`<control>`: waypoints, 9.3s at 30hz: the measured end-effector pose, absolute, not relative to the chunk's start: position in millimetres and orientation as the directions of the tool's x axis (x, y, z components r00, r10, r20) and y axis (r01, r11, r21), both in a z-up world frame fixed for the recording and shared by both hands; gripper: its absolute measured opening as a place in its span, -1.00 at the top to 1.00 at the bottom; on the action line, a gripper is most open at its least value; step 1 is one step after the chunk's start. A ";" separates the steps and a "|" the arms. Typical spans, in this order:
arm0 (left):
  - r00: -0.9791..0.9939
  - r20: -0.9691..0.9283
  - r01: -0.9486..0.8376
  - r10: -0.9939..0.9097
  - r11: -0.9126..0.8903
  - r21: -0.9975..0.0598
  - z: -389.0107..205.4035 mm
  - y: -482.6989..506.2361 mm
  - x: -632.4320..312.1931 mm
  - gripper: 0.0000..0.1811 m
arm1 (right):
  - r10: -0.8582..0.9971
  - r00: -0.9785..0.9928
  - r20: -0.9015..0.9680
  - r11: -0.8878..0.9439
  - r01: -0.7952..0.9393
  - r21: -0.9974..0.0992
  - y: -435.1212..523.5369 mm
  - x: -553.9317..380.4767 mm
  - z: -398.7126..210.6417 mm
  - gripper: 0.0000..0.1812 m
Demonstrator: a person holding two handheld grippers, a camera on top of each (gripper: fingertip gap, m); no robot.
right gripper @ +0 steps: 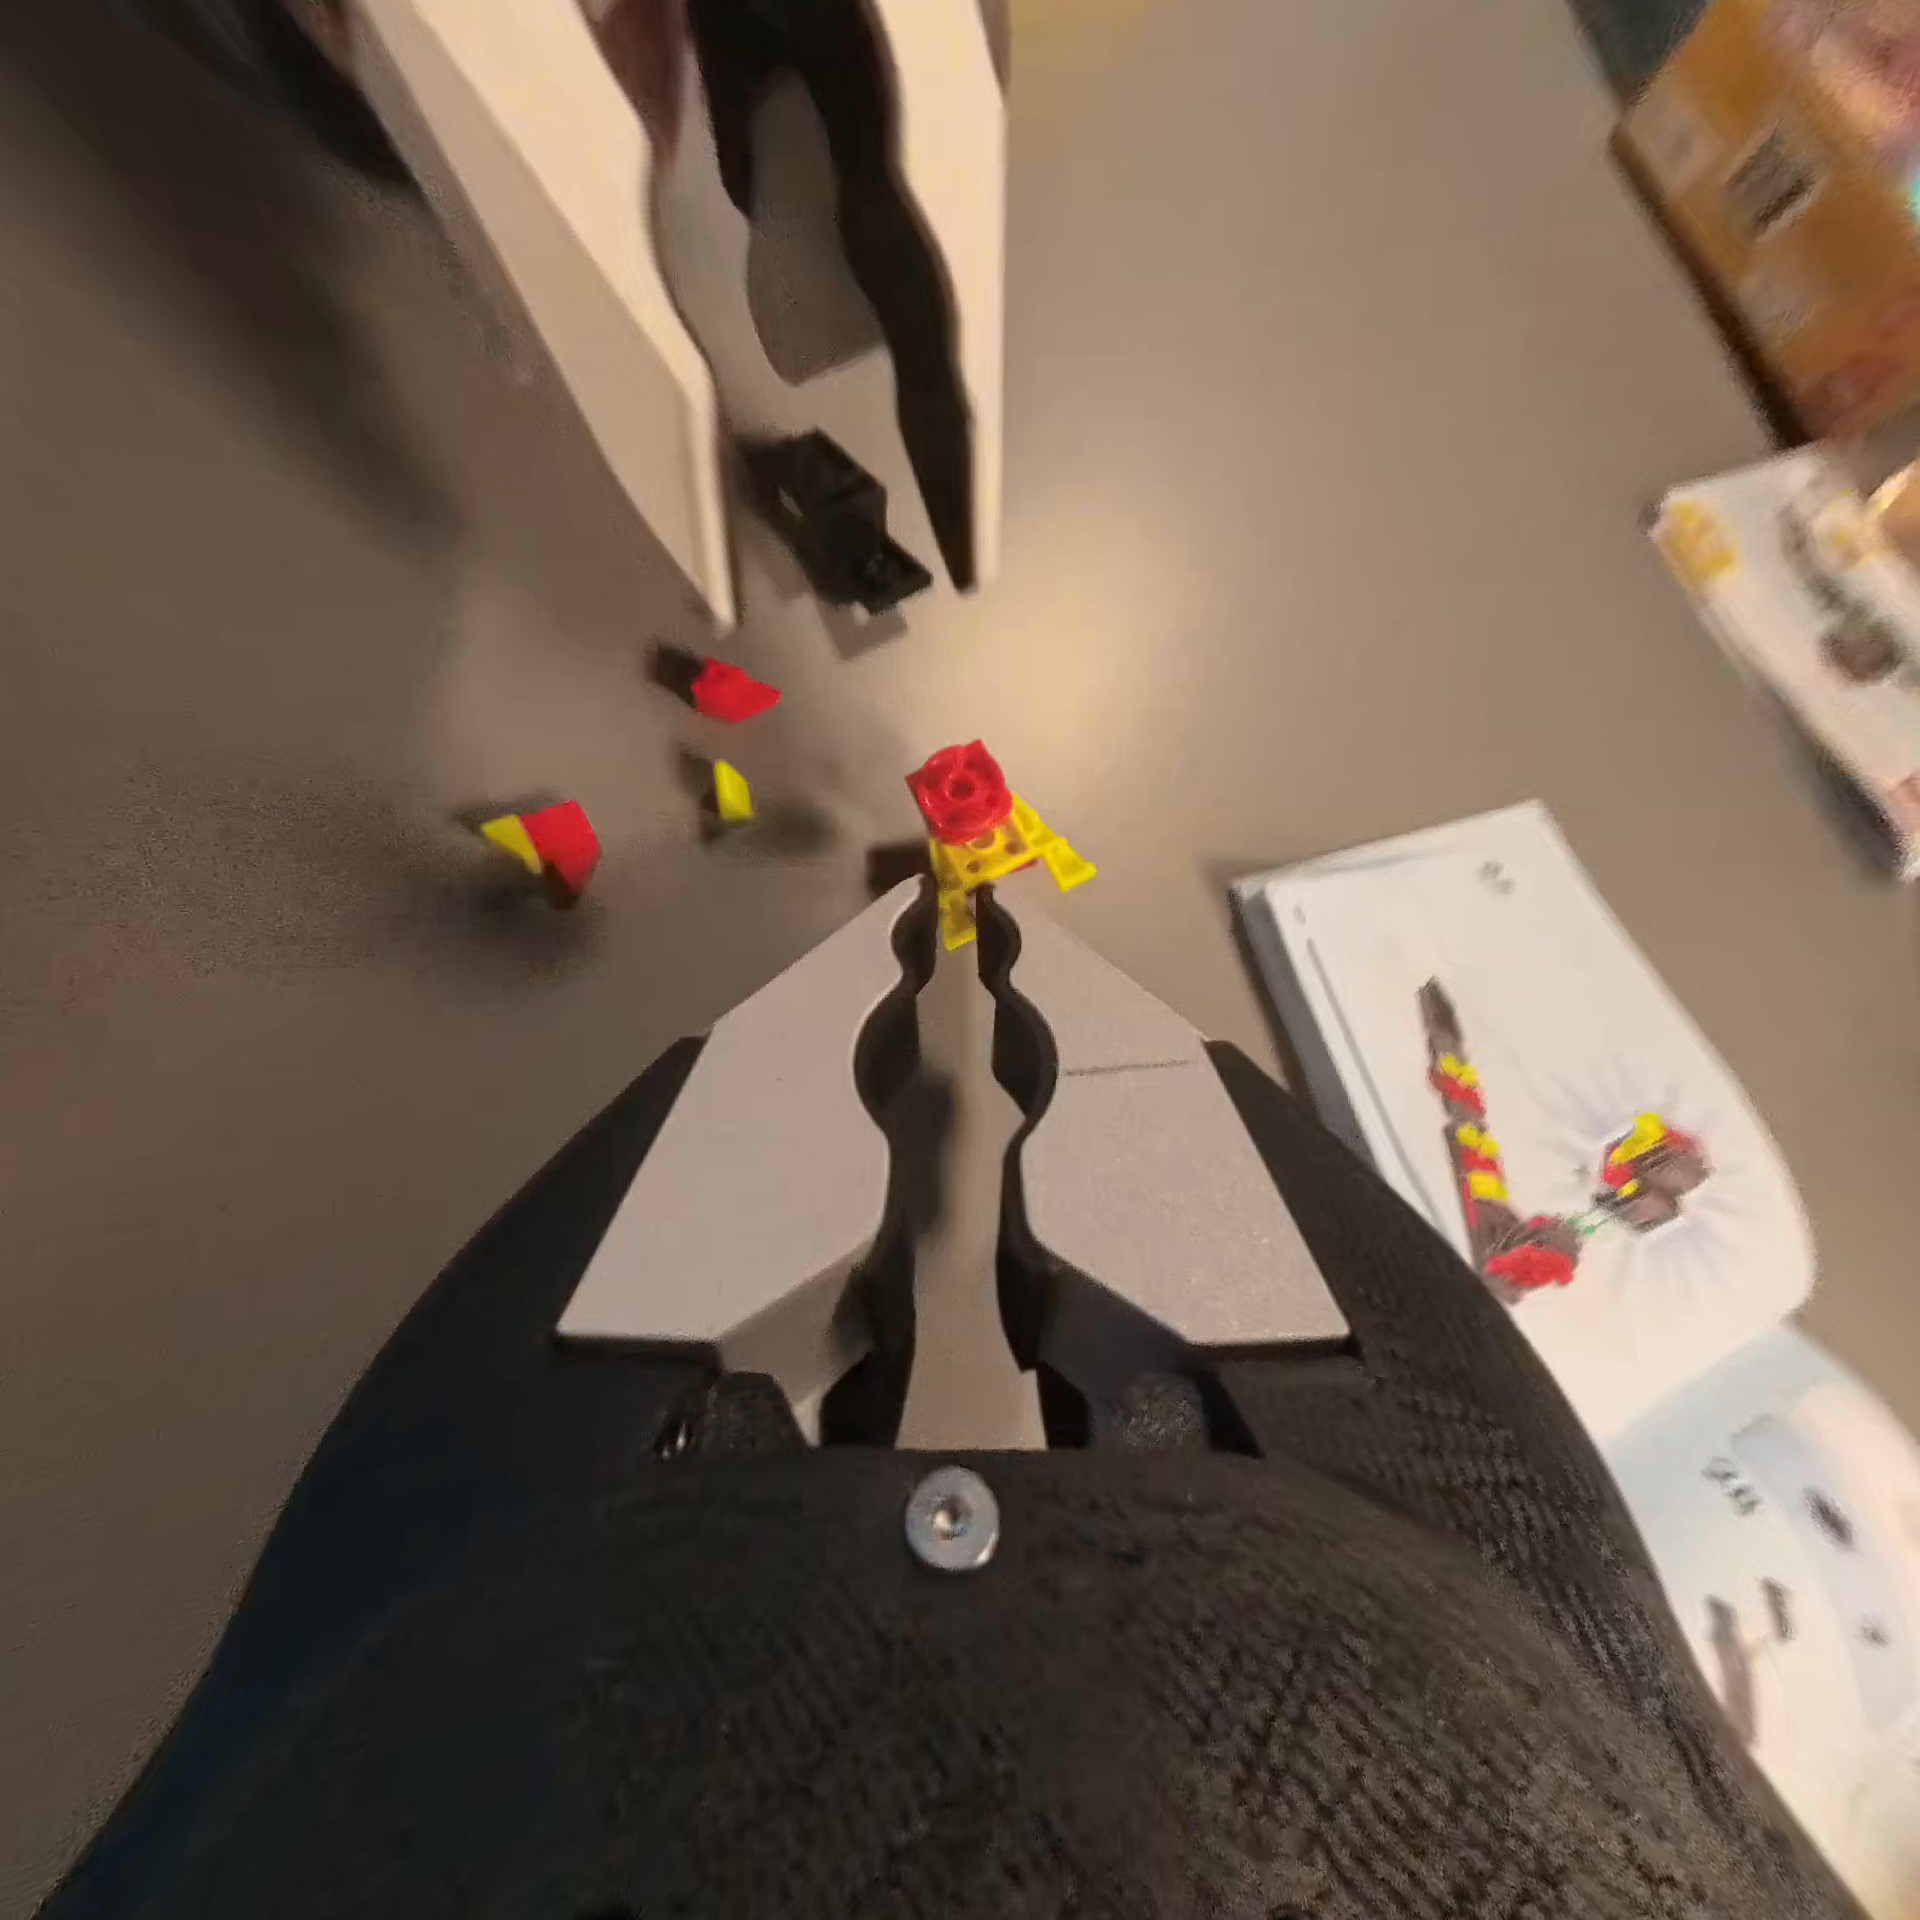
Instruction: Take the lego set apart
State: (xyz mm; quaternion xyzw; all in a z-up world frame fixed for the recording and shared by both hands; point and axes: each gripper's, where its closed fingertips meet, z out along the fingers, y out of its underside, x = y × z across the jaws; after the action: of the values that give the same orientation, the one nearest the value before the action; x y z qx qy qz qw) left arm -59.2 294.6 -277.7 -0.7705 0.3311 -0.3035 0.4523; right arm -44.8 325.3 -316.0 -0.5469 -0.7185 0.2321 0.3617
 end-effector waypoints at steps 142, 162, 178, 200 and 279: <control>0.080 0.773 0.292 -0.630 -0.726 -0.622 -225.4 261.6 -69.9 0.85 | 0.670 0.022 0.742 0.724 0.202 -0.660 264.6 -83.1 -227.9 0.96; 0.918 0.325 0.255 -0.225 -0.293 -0.921 -169.1 254.6 -265.9 0.84 | 0.810 0.216 0.546 0.522 0.161 -0.838 322.6 -52.0 -227.4 0.95; 0.922 0.362 0.274 -0.134 -0.431 -0.859 -182.4 219.9 -323.0 0.30 | 0.618 0.320 0.718 0.695 0.204 -0.690 283.2 -89.8 -202.5 0.95; 0.671 0.017 -0.189 -0.741 -0.193 -0.963 -203.4 194.4 -123.7 0.97 | 0.339 0.259 0.904 0.835 0.361 -0.416 195.3 -138.0 -204.5 0.95; 0.062 -0.841 -0.918 -0.537 0.300 -0.259 -262.7 310.7 -71.9 0.94 | 0.494 -0.051 0.868 0.634 0.704 -0.320 322.9 -62.7 -263.2 1.00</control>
State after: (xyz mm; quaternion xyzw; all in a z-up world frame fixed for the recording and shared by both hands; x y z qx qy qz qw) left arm -71.9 310.7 -262.7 -0.5559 0.6546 0.2020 0.4709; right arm -62.7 322.9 -263.2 -0.4170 -0.7185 -0.0958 0.5483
